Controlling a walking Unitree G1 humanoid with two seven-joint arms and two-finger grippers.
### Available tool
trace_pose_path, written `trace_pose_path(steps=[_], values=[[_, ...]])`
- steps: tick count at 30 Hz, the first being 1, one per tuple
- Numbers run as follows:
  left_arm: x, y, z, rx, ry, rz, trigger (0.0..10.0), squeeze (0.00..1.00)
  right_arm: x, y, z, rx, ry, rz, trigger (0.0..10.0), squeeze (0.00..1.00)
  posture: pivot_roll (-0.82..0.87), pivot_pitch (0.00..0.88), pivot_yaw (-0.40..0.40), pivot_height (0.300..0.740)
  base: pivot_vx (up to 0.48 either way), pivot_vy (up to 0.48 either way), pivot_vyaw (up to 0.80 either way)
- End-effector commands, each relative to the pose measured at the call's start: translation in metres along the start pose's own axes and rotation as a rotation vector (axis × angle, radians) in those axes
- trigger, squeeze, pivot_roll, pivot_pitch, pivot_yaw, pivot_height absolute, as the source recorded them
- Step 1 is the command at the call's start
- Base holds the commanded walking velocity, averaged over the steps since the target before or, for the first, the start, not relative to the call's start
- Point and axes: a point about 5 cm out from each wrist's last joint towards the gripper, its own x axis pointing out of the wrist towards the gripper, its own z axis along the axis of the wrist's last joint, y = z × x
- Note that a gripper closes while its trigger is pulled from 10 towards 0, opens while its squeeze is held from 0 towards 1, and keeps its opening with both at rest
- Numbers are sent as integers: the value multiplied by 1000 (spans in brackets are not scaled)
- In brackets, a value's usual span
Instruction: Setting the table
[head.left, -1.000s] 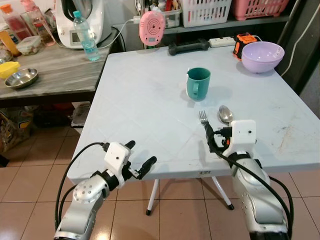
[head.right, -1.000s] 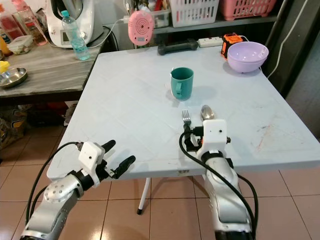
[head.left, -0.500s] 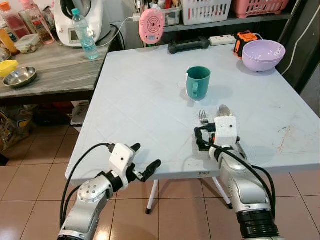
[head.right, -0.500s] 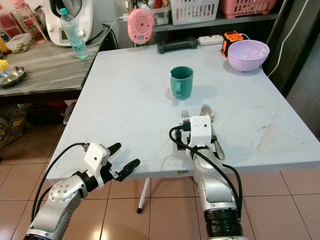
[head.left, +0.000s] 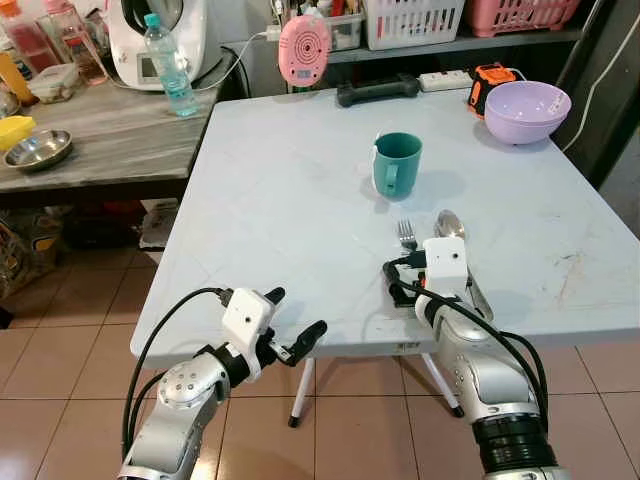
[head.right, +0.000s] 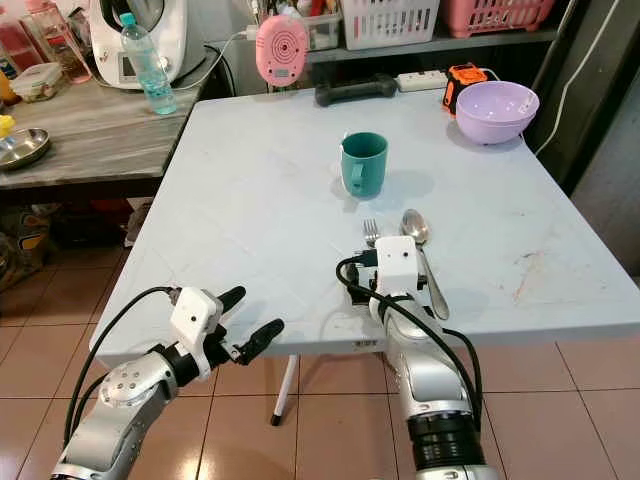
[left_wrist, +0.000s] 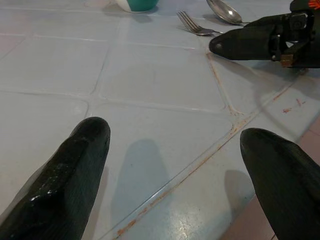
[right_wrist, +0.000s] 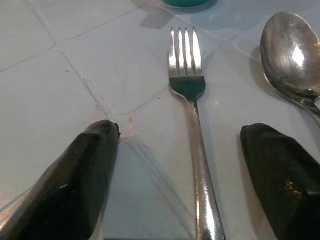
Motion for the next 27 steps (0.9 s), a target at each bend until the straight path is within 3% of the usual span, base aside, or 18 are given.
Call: trace_pose_path(steps=[1, 6, 8, 9, 10, 11, 17, 18, 19, 20, 21, 22, 27], values=[[-3, 0, 0, -2, 4, 7, 10000, 0, 3, -2, -5, 10, 31, -10, 0, 0, -166, 58, 87, 740, 0, 0, 0], [-2, -1, 1, -5, 2, 8, 10000, 0, 3, -5, -6, 12, 38, -22, 196, 0, -167, 57, 90, 740, 0, 0, 0], [-2, -2, 1, -5, 3, 7, 10000, 0, 3, -7, -7, 16, 41, -28, 745, 0, -168, 57, 92, 740, 0, 0, 0], [-2, -3, 1, -5, 3, 5, 10000, 0, 4, -8, -7, 16, 43, -29, 4510, 0, -171, 59, 94, 740, 0, 0, 0], [-2, -3, 1, -5, 3, 4, 10000, 0, 4, -8, -8, 16, 44, -29, 4510, 0, -171, 59, 95, 740, 0, 0, 0], [-2, -4, 2, -5, 3, 1, 10000, 0, 5, -9, -7, 17, 44, -34, 10000, 0, -173, 59, 96, 740, 0, 0, 0], [-3, -4, 7, -2, 4, -11, 10000, 0, 9, -15, -1, 25, 36, -54, 10000, 0, -173, 64, 101, 740, 0, 0, 0], [-4, -3, 8, -1, 5, -12, 10000, 0, 9, -17, 0, 29, 35, -56, 8902, 0, -173, 64, 102, 740, 0, 0, 0], [-4, -3, 8, -1, 5, -12, 10000, 0, 9, -17, 0, 29, 35, -56, 8902, 0, -173, 64, 102, 740, 0, 0, 0], [-4, -3, 9, 1, 8, -13, 10000, 0, 10, -17, -1, 31, 42, -53, 2784, 0, -171, 65, 102, 740, 0, 0, 0], [-4, -3, 9, 1, 8, -13, 10000, 0, 10, -17, -1, 31, 42, -53, 2784, 0, -171, 65, 102, 740, 0, 0, 0], [-4, -4, 10, 2, 8, -16, 10000, 0, 10, -17, -3, 28, 54, -44, 0, 0, -171, 65, 102, 740, 0, 0, 0], [-5, -7, 14, 3, 9, -20, 10000, 0, 10, -16, -6, 13, 68, -42, 0, 0, -169, 67, 101, 740, 0, 0, 0]])
